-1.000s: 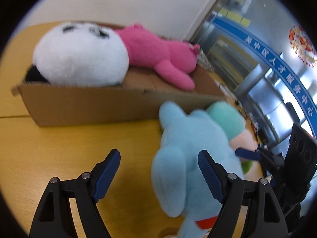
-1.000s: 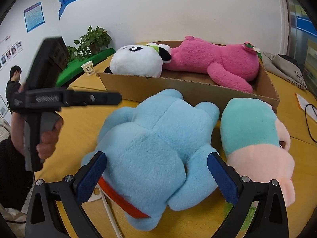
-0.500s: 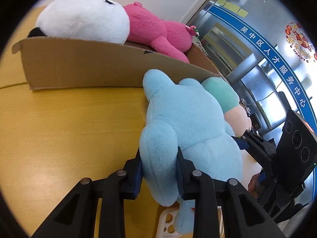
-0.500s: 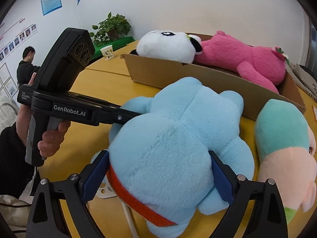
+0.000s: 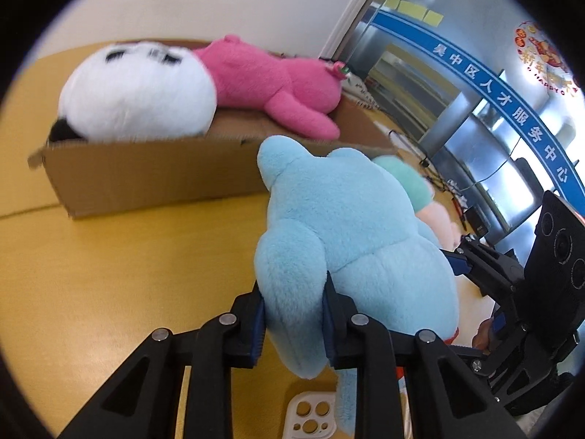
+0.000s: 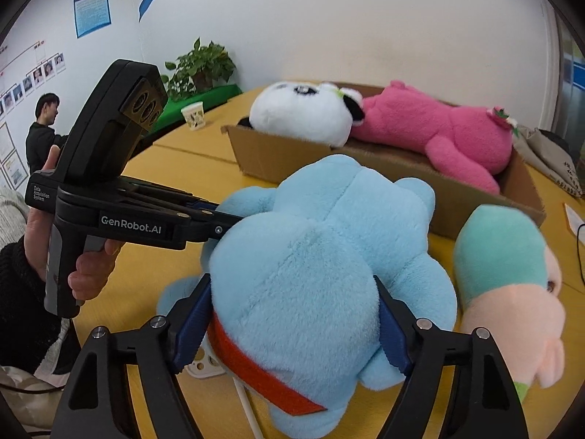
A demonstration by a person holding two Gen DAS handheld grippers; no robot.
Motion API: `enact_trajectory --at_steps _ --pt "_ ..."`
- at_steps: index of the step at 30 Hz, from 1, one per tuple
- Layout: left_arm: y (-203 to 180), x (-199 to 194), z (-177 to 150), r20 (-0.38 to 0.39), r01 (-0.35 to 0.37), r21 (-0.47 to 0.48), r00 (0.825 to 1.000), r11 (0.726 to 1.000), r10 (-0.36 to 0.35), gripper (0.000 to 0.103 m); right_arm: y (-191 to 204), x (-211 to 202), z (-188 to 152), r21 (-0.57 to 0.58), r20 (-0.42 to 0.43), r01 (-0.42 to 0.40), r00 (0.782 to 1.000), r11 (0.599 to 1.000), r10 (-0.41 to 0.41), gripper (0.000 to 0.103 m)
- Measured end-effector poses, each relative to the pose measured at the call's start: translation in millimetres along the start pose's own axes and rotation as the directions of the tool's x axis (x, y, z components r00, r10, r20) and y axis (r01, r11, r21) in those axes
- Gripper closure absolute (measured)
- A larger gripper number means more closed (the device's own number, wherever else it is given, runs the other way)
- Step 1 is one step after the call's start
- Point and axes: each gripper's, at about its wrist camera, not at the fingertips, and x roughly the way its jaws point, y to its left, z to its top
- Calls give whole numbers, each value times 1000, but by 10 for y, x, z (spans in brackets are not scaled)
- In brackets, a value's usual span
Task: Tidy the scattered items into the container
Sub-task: 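Close the left and right grippers on the light blue plush, then carry the blue plush with both grippers and lower it into the box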
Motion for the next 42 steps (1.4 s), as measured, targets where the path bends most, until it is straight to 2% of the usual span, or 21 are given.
enact_trajectory --at_steps 4,7,12,14,16,19,23,26,30,32,35,40,42 --pt "-138 -177 272 78 0 49 997 999 -4 79 -52 -186 201 -26 63 22 998 999 -21 19" --pt "-234 -348 556 162 1 78 987 997 -13 79 -64 -341 468 -101 108 64 993 993 -53 19" --pt "-442 -719 1116 338 -37 155 941 987 -18 79 -83 -629 1088 -218 215 147 972 965 -99 19" --pt "-466 -776 1322 376 -60 167 926 984 -8 79 -131 -699 1335 -255 264 167 959 952 -98 19" --pt "-441 -761 1522 393 -82 171 920 982 8 79 -273 -697 1565 -262 298 150 952 953 -68 19" --pt "-351 -583 1778 378 -97 155 925 983 32 79 -477 -564 1827 -264 315 145 947 954 -57 19" --pt "-140 -280 1911 333 -100 124 941 987 54 79 -641 -263 1988 -277 294 165 952 947 -79 19" --pt "113 61 1945 266 -95 80 961 992 70 79 -823 19 2000 -265 260 141 963 954 -70 19" --pt "415 572 1844 145 -153 32 979 988 147 79 -1105 593 1873 -217 170 82 984 973 -45 19" --pt "511 716 1736 99 -186 12 978 982 184 80 -1170 838 1795 -184 117 49 993 982 -28 19" --pt "473 755 1564 103 -229 55 969 972 223 80 -1215 1166 1648 -122 30 -12 999 993 16 19" --pt "387 859 1443 97 -283 107 957 953 274 80 -1234 1437 1503 -81 -104 -1 995 997 -8 19" --pt "372 861 1449 100 -295 107 953 950 284 78 -1261 1443 1405 -76 -114 15 993 997 -24 19"
